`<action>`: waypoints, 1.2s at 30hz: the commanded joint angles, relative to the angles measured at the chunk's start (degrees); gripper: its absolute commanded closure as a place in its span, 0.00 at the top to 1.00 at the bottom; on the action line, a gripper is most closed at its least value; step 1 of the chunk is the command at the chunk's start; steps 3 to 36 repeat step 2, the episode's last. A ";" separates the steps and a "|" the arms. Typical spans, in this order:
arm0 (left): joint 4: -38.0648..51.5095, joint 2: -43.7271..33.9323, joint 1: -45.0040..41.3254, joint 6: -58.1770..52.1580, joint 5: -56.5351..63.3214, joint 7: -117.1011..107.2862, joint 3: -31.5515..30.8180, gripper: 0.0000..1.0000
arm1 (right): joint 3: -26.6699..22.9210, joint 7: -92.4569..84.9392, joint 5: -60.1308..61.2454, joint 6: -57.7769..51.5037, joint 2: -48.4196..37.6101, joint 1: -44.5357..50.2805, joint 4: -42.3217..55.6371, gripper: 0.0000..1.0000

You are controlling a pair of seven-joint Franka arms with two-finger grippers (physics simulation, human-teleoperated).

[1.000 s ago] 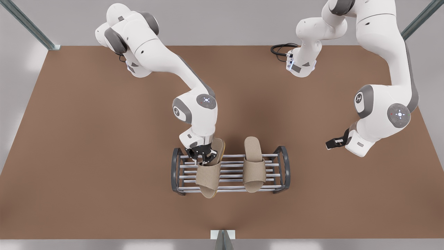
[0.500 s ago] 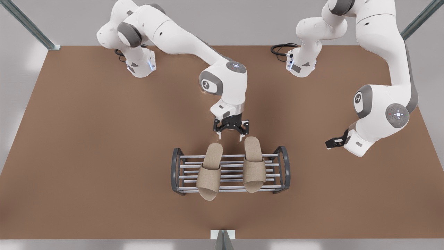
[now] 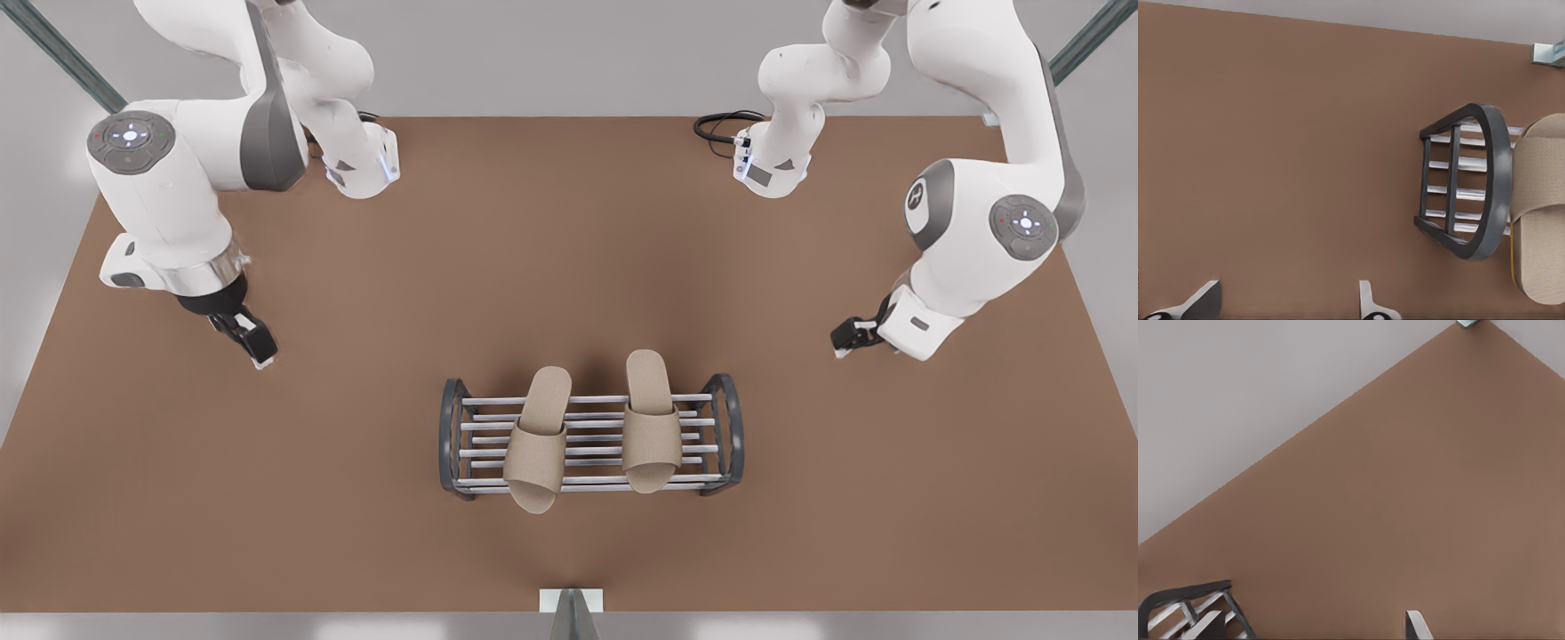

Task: Place the right shoe on the shoe rack with the right arm, and place the left shoe on the shoe rack with the left arm

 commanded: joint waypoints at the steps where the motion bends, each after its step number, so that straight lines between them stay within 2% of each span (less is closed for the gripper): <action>1: 0.03 -0.09 -0.07 -2.64 0.17 -1.75 -0.05 1.00 | 0.19 -48.46 5.37 0.38 -3.24 -0.79 -2.89 1.00; 36: 0.03 0.00 -0.07 -2.64 0.17 -1.75 -0.05 1.00 | 0.27 -51.90 7.58 0.02 -4.03 -2.55 -2.89 1.00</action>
